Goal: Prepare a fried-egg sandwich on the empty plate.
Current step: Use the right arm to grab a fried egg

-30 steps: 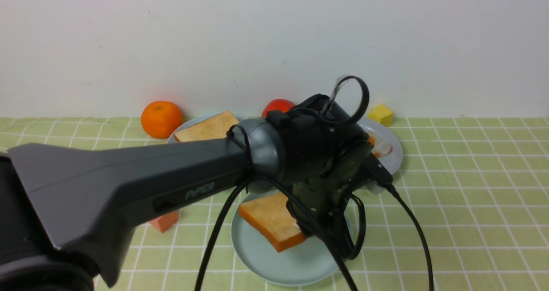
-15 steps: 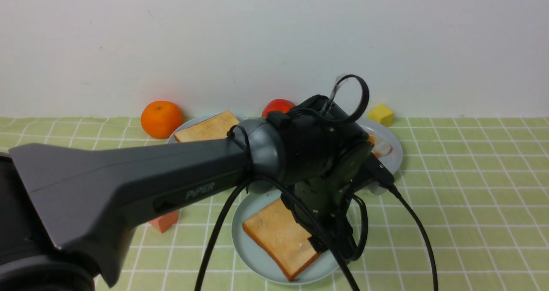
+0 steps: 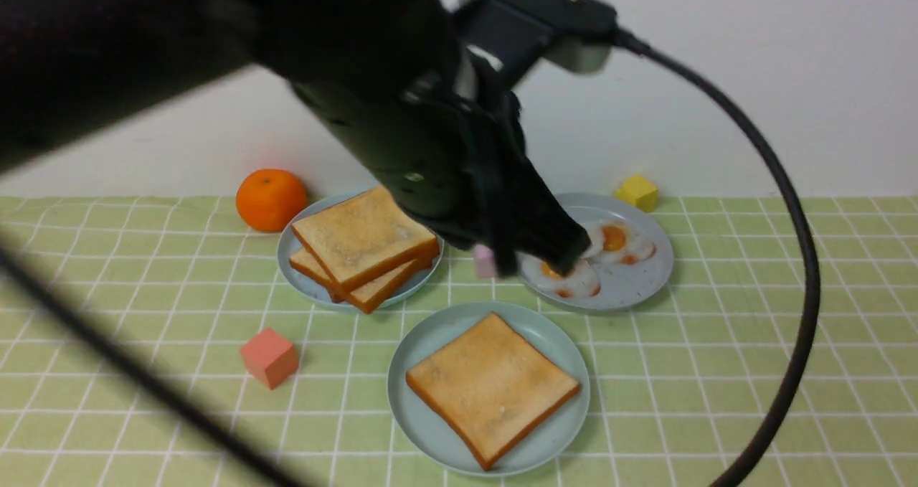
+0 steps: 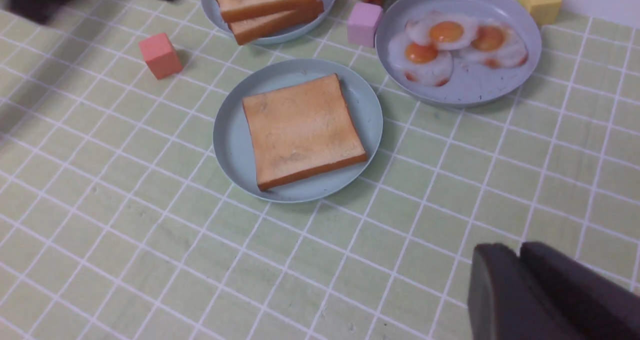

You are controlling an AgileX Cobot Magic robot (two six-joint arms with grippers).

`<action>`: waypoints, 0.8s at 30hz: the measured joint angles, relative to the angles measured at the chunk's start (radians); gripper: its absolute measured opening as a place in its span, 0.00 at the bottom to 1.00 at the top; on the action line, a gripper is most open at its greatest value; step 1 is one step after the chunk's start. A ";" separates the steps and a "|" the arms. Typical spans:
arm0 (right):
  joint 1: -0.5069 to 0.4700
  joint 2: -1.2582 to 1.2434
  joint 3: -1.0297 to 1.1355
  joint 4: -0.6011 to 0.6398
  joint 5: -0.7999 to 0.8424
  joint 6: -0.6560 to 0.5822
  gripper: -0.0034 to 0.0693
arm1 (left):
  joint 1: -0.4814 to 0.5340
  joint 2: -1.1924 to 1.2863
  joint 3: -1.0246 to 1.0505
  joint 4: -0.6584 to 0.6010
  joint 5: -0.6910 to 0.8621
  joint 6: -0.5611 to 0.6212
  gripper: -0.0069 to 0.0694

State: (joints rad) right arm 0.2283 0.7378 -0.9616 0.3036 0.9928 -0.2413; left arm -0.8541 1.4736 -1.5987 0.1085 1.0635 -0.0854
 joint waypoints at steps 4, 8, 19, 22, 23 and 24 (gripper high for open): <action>0.000 0.138 -0.001 0.007 -0.080 0.000 0.17 | 0.000 -0.220 0.186 -0.081 -0.076 0.004 0.07; 0.000 0.301 -0.008 0.036 -0.168 0.000 0.19 | 0.000 -0.416 0.441 -0.102 -0.221 0.006 0.07; 0.000 0.843 -0.285 0.017 -0.236 -0.160 0.23 | 0.000 -0.933 0.923 -0.119 -0.647 -0.058 0.07; 0.000 0.985 -0.382 0.008 -0.244 -0.358 0.24 | 0.000 -0.990 0.949 -0.109 -0.692 -0.087 0.07; 0.000 1.028 -0.406 0.013 -0.244 -0.423 0.25 | 0.000 -0.995 0.951 -0.109 -0.695 -0.095 0.07; 0.000 1.061 -0.436 0.020 -0.244 -0.476 0.26 | 0.000 -0.996 0.951 -0.097 -0.697 -0.098 0.07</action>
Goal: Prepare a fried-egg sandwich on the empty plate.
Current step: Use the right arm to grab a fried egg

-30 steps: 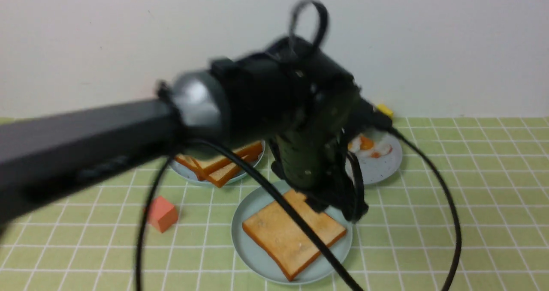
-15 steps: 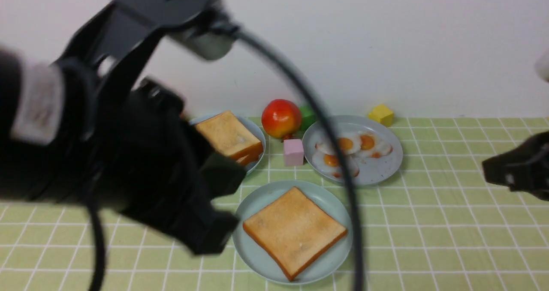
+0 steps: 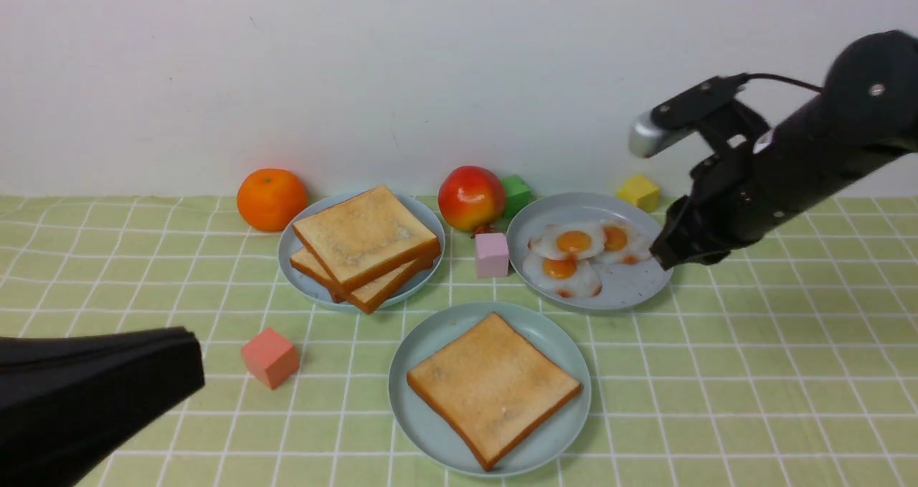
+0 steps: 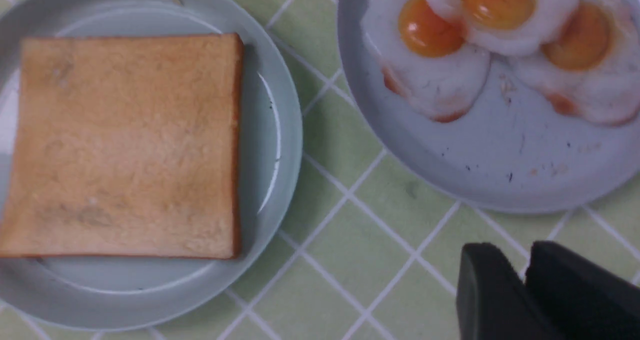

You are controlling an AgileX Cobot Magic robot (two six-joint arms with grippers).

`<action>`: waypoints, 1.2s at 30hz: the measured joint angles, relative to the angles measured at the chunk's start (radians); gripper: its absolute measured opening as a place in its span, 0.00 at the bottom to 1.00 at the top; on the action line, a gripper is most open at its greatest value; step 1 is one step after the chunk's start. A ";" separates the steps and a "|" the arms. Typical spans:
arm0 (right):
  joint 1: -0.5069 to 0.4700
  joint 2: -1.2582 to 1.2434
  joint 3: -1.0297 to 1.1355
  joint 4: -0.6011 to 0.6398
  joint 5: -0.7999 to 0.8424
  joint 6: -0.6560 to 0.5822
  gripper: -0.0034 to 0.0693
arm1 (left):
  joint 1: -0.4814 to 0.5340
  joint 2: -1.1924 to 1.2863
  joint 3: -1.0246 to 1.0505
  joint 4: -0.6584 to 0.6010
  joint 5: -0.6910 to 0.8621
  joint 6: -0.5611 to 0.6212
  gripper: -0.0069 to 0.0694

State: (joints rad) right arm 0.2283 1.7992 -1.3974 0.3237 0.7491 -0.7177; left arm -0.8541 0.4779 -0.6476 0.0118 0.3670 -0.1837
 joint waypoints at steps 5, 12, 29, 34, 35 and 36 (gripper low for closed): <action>0.000 0.149 -0.125 0.021 -0.005 -0.282 0.37 | 0.000 0.000 0.001 0.026 -0.005 -0.007 0.07; 0.000 0.270 -0.214 0.086 -0.067 -0.656 0.57 | 0.000 0.000 0.001 0.073 -0.005 -0.008 0.07; 0.000 0.355 -0.220 0.110 -0.207 -0.958 0.59 | 0.000 0.000 0.001 0.091 -0.005 -0.008 0.07; 0.000 0.379 -0.220 0.105 -0.232 -0.995 0.59 | 0.000 0.000 0.001 0.098 -0.005 -0.008 0.07; 0.000 0.386 -0.220 0.105 -0.244 -1.002 0.59 | 0.000 0.000 0.001 0.099 -0.005 -0.008 0.07; 0.000 0.387 -0.220 0.105 -0.244 -1.004 0.59 | 0.000 0.000 0.001 0.099 -0.005 -0.008 0.07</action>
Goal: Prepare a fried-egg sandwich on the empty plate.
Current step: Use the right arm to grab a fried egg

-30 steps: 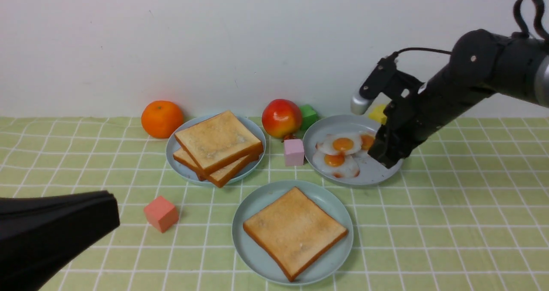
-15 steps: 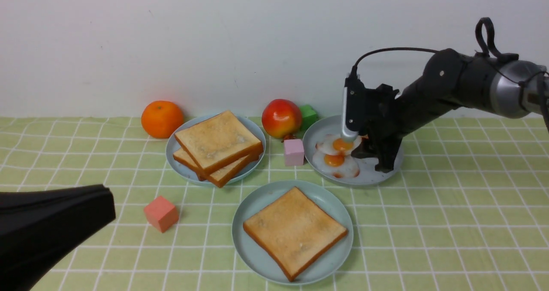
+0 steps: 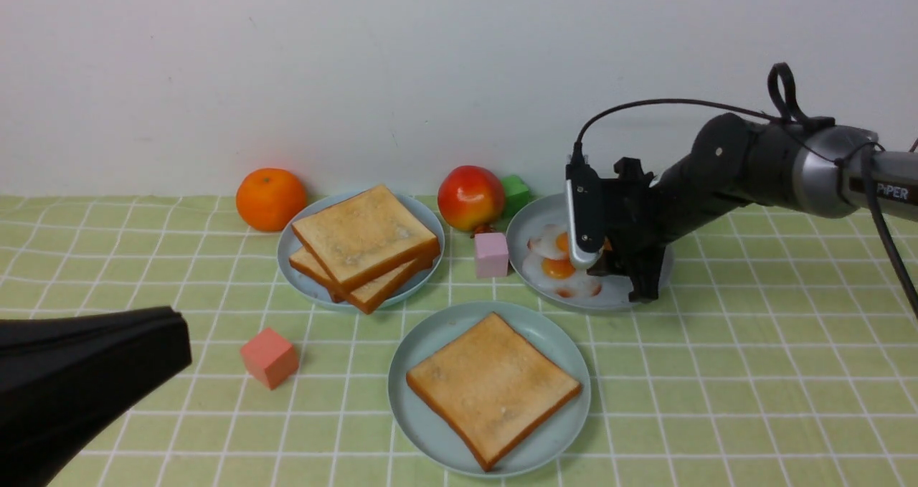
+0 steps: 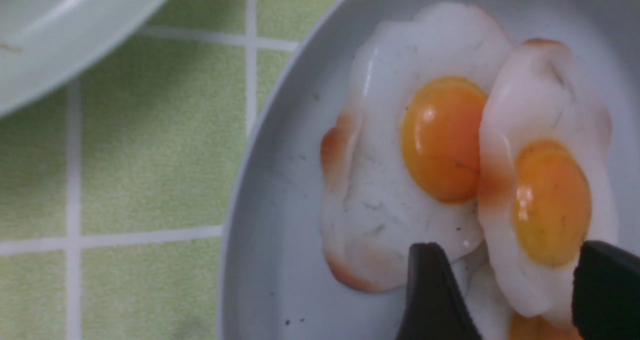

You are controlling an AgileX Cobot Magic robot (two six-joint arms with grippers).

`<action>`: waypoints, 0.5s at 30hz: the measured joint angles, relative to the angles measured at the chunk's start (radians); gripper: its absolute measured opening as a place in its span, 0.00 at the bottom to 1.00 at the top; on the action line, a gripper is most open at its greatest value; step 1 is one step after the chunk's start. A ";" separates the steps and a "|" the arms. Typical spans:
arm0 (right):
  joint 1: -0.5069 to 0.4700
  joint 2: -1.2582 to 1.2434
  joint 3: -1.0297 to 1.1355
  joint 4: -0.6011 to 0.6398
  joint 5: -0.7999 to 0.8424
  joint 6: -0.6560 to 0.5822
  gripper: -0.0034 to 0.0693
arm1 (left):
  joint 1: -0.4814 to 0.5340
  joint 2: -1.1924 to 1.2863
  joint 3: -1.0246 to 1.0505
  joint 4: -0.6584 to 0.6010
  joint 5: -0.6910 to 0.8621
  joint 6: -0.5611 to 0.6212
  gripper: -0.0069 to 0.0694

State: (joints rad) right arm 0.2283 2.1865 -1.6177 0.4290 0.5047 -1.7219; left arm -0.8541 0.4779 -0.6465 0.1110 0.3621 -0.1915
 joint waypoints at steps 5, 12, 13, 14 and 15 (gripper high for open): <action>0.000 0.018 0.000 0.002 -0.054 -0.007 0.59 | 0.000 0.000 0.000 0.000 0.000 0.000 0.07; 0.000 0.020 0.000 0.001 -0.094 -0.011 0.56 | 0.000 0.000 0.000 0.000 0.000 0.000 0.07; 0.000 0.021 0.000 0.001 -0.094 -0.016 0.56 | 0.000 0.000 0.000 0.000 0.000 0.000 0.07; 0.000 0.021 0.000 0.002 -0.094 -0.025 0.55 | 0.000 0.000 0.000 0.000 0.000 0.000 0.07; 0.000 0.022 0.000 0.002 -0.094 -0.029 0.55 | 0.000 0.000 0.000 0.000 0.000 0.000 0.07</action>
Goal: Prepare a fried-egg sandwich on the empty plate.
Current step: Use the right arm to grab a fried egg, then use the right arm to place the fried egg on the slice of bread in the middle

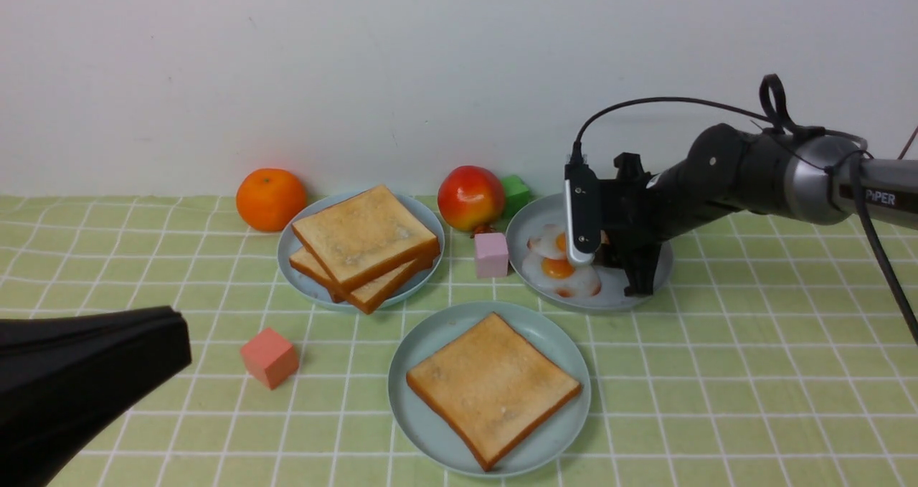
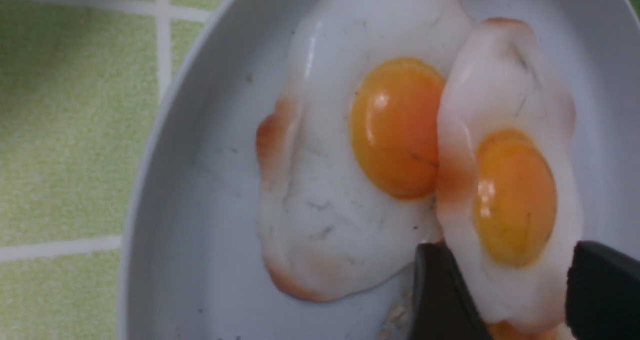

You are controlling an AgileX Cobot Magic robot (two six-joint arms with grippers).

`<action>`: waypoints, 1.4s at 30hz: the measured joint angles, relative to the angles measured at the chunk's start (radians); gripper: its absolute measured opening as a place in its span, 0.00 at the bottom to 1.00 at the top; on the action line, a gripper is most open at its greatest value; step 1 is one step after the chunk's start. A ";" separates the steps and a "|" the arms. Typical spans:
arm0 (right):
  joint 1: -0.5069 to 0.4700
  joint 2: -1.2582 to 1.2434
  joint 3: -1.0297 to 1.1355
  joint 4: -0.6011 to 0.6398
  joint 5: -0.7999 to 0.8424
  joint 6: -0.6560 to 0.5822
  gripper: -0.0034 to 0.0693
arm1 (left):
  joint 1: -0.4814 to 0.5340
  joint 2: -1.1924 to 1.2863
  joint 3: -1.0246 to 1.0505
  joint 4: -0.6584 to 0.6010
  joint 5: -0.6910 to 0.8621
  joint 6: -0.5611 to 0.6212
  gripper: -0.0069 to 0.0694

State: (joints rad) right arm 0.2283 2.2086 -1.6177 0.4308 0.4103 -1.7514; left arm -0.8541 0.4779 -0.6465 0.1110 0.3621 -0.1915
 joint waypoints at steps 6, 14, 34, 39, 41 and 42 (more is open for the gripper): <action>0.000 0.018 -0.002 0.005 -0.010 -0.032 0.47 | 0.000 0.000 0.000 0.007 0.000 0.000 0.07; 0.001 0.020 -0.002 0.005 -0.016 -0.035 0.30 | 0.000 0.000 0.000 0.007 -0.001 0.000 0.08; 0.002 -0.247 0.000 -0.014 0.184 0.265 0.14 | 0.000 0.000 0.000 0.008 0.039 0.000 0.09; 0.002 -0.388 0.000 -0.059 0.321 0.481 0.14 | 0.000 0.000 0.000 0.009 0.073 -0.001 0.09; 0.007 -0.453 0.000 -0.094 0.380 0.595 0.14 | 0.000 0.000 0.000 0.010 0.078 -0.002 0.10; 0.013 -0.481 0.000 -0.120 0.407 0.646 0.14 | 0.000 0.000 0.000 0.010 0.079 -0.002 0.10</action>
State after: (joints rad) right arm 0.2415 1.7281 -1.6174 0.3111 0.8175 -1.1057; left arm -0.8541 0.4779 -0.6465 0.1205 0.4415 -0.1934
